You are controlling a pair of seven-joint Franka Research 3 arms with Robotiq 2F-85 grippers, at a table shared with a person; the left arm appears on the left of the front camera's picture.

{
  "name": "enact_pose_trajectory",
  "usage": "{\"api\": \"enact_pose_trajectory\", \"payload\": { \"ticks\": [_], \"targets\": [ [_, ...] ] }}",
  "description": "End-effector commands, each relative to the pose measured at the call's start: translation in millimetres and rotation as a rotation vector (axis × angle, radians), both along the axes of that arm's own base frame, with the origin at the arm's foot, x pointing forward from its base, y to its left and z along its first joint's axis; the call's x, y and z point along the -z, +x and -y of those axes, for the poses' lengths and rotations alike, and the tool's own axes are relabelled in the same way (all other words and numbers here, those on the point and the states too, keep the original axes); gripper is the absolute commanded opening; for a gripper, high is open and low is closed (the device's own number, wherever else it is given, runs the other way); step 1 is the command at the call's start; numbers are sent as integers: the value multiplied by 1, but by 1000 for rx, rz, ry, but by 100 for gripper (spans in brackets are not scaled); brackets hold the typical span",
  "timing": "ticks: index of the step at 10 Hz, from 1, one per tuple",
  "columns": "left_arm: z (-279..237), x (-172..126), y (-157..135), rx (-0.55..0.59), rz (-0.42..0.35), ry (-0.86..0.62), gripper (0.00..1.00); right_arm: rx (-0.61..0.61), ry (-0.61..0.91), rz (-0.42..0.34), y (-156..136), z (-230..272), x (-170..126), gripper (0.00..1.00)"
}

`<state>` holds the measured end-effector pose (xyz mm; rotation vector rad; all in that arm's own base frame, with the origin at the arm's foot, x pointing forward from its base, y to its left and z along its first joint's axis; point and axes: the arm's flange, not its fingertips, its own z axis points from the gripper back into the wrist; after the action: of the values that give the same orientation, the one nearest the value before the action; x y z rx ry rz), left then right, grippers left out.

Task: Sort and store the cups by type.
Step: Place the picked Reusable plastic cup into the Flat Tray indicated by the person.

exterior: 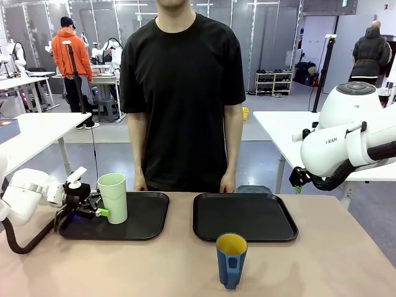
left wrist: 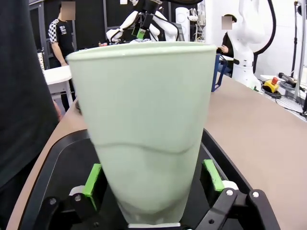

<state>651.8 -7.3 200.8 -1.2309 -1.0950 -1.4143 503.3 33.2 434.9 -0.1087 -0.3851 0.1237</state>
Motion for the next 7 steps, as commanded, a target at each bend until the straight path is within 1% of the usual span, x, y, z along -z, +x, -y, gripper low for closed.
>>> {"api": "enact_pose_trajectory", "payload": {
  "ticks": [1, 2, 3, 4, 7],
  "targets": [
    [-13, 11, 0, -71, 6, -18, 100, 1, -2, 2, 1, 0, -1, 100],
    [-20, 11, -3, -86, 12, -21, 100, 1, -2, 2, 1, 0, -1, 100],
    [-28, 11, -7, -100, -6, -36, 100, 1, -2, 2, 1, 0, -1, 100],
    [-35, 11, -12, -111, -3, -45, 100, 1, -2, 2, 1, 0, -1, 100],
    [-65, 0, -31, -173, 11, -46, 100, 1, -2, 2, 1, 0, -1, 100]
  ]
}}
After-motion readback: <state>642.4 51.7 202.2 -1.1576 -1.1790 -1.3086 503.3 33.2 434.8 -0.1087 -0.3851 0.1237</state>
